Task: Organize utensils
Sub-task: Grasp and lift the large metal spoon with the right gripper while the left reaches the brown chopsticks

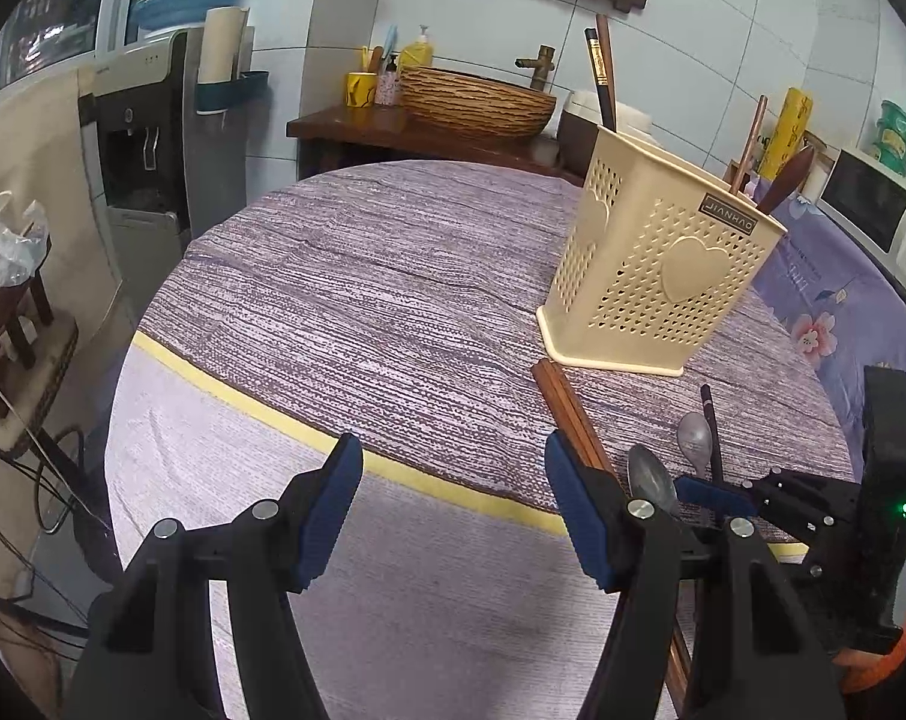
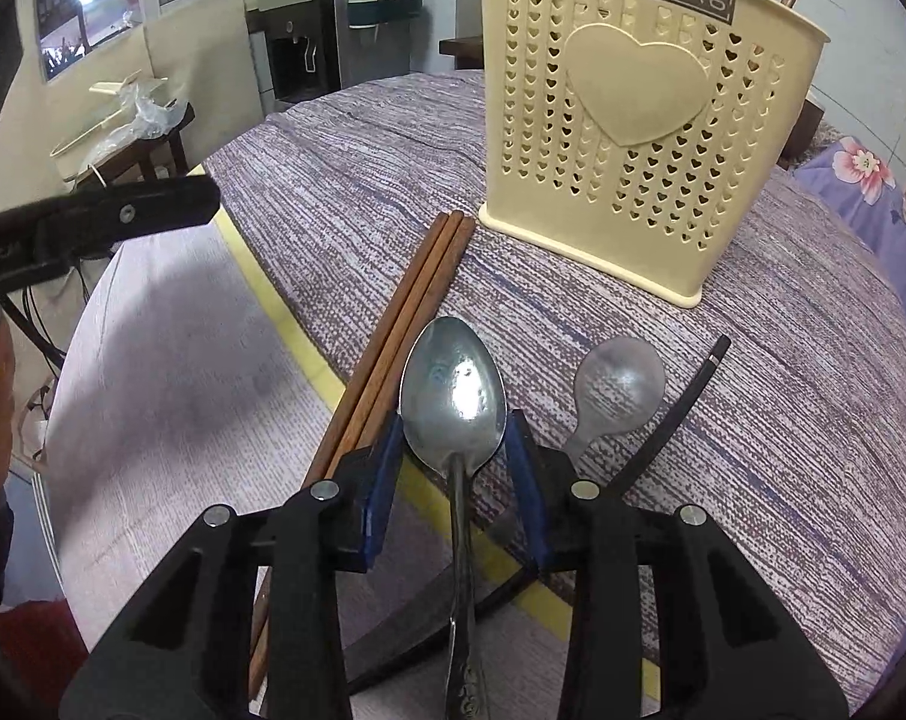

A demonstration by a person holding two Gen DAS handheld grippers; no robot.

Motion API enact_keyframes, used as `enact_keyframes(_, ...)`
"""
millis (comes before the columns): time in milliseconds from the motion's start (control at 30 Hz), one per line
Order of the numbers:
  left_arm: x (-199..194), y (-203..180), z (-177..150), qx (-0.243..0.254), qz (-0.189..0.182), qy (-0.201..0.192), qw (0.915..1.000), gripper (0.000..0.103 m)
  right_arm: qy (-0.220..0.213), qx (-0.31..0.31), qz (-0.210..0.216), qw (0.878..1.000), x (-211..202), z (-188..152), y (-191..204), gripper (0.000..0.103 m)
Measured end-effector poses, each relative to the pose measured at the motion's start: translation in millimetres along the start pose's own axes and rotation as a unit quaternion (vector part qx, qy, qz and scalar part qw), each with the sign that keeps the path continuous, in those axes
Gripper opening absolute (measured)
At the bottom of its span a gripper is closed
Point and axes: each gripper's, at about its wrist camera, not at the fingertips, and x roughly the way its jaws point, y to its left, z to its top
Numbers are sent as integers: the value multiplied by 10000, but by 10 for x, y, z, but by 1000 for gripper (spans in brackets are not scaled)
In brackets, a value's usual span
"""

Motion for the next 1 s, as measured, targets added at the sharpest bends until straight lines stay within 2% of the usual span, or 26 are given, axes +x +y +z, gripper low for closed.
enact_keyframes(367, 54, -15, -32, -17, 17, 115, 9999, 63, 109, 107, 72, 9999, 66, 118, -52, 37)
enact_keyframes(533, 58, -37, -42, -12, -14, 127, 9999, 63, 77, 143, 73, 9998, 97, 145, -40, 46)
enact_keyframes(933, 77, -44, -61, -27, 0, 188, 9998, 63, 53, 344, -219, 9992, 183, 234, 9, 48)
enact_keyframes(1000, 87, -45, -62, -25, 22, 205, 9998, 63, 41, 362, -251, 9990, 181, 227, 18, 45)
